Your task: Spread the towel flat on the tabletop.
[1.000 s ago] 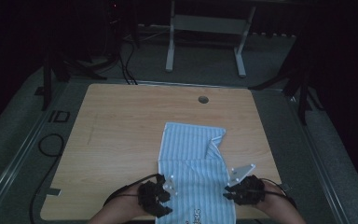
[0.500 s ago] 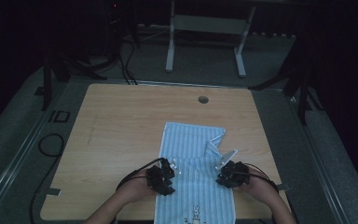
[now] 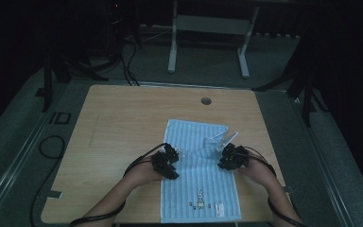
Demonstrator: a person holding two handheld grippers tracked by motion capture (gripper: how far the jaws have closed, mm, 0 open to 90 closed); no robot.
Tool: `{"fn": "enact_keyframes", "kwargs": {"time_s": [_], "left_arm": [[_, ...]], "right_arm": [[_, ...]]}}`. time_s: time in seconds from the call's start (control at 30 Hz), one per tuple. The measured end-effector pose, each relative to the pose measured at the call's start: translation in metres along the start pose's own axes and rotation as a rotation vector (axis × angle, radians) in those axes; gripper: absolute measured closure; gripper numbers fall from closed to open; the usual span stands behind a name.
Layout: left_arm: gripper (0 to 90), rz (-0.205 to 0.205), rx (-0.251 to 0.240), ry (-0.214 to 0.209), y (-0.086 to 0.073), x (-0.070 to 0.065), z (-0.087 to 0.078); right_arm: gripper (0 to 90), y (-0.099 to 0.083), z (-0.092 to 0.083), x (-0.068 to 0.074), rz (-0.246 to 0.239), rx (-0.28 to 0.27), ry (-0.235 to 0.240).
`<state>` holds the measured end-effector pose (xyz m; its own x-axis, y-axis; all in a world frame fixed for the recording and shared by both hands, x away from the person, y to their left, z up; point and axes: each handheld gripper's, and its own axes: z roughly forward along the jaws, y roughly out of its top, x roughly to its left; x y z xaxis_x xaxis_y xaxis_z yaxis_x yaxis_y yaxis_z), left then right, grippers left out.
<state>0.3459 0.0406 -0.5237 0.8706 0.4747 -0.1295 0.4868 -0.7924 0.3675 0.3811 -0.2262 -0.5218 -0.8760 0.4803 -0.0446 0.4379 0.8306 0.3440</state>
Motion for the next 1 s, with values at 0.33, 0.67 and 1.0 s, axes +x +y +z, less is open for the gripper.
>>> {"fn": "enact_keyframes", "kwargs": {"time_s": [0.33, 0.67, 1.0], "left_arm": [[62.9, -0.055, 0.0, 0.008, 0.017, 0.035, 0.001], [59.9, -0.044, 0.047, 0.034, 0.034, 0.046, 0.004], [55.6, 0.013, 0.033, 0.061, 0.025, 0.025, -0.014]], "right_arm": [[70.5, 0.02, 0.008, -0.027, 0.019, 0.018, -0.008], [68.8, 0.036, 0.013, -0.049, 0.041, 0.067, 0.004], [55.7, 0.033, -0.002, -0.038, -0.01, 0.082, 0.048]]}}
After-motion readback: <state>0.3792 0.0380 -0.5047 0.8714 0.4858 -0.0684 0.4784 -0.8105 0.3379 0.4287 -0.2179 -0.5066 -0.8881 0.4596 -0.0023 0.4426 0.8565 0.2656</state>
